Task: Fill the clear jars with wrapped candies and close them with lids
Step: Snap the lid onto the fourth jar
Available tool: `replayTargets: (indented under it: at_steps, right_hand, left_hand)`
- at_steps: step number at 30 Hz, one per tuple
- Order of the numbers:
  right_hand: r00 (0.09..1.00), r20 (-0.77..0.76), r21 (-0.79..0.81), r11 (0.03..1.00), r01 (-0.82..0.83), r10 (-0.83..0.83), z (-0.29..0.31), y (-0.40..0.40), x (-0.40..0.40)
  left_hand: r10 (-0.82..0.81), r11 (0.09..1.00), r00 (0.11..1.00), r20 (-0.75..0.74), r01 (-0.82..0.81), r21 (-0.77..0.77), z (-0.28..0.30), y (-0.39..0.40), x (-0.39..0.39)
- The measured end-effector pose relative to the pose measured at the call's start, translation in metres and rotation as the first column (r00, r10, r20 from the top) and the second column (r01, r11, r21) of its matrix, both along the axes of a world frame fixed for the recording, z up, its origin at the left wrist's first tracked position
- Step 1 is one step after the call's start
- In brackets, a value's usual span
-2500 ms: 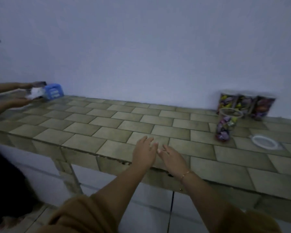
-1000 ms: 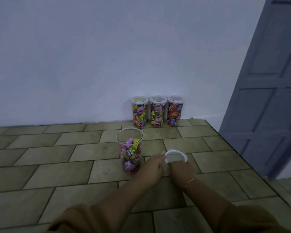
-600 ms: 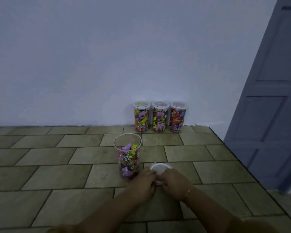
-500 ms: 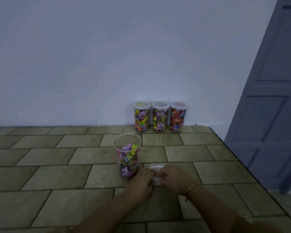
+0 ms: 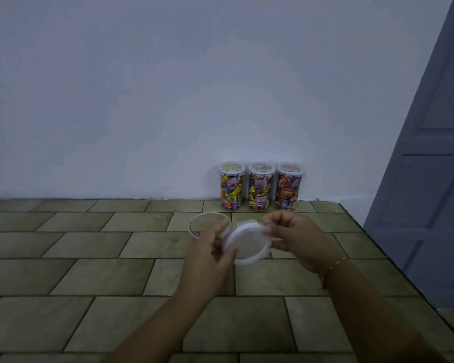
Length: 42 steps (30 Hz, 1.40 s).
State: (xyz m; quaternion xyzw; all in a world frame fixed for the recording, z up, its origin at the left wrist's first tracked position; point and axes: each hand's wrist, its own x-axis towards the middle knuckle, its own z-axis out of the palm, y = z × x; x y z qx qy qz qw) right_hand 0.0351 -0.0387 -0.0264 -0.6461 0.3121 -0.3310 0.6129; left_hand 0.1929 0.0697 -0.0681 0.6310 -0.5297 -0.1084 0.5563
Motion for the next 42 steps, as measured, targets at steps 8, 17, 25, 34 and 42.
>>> replayTargets:
  at_steps: [8,17,25,34,42]
  right_hand:
    - [0.993,0.072,0.084,0.992,0.09,-0.097,0.009,0.007,0.044]
    - [0.963,-0.199,-0.096,0.981,0.166,-0.183,0.008,0.008,0.088]
    - [0.924,-0.304,-0.151,0.97,0.193,-0.231,0.005,-0.003,0.094]
    - [0.937,-0.29,-0.109,0.979,0.17,-0.195,-0.002,-0.01,0.09]
    - [0.951,-0.225,-0.048,0.978,0.205,-0.211,-0.008,-0.016,0.073]
  left_hand:
    - [0.157,0.979,0.918,-0.364,-0.193,-0.066,0.038,-0.018,0.033]
    - [0.276,0.961,0.826,-0.491,-0.242,0.132,0.028,-0.055,0.062]
    - [0.183,0.976,0.835,-0.519,-0.091,0.198,0.03,-0.059,0.066]
    - [0.23,0.972,0.763,-0.604,-0.15,0.182,0.016,-0.065,0.057]
    - [0.119,0.993,0.634,-0.764,-0.094,0.077,0.009,-0.069,0.035]
